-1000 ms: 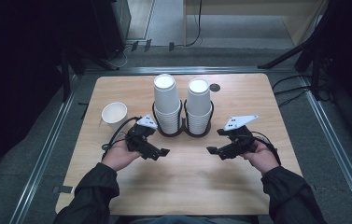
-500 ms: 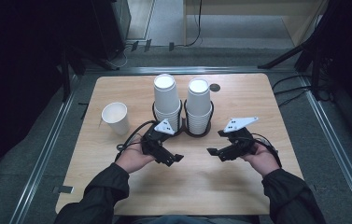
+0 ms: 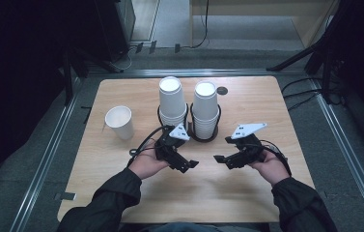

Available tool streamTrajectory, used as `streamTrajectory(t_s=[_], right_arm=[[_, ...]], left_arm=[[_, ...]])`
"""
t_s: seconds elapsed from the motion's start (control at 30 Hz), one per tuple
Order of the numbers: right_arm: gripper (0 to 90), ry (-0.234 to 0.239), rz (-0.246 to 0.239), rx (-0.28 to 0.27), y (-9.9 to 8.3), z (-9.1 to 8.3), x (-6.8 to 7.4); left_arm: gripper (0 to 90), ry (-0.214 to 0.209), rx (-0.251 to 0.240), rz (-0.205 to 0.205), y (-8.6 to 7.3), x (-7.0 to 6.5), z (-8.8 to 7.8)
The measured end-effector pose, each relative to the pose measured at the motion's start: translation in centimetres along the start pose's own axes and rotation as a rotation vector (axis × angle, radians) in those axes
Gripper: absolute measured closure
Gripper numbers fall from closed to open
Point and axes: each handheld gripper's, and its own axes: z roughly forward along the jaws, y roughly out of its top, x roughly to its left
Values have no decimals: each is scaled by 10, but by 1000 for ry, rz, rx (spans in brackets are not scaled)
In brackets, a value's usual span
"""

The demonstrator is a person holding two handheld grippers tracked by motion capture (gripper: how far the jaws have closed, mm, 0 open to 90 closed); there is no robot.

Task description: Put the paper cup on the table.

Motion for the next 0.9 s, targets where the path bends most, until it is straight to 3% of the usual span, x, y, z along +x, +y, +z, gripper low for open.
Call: streamTrajectory(t_s=[0.9], right_arm=[[181,3,-9,9,0,1,-1]], left_arm=[[0,-24,6,-9,-5,4,0]])
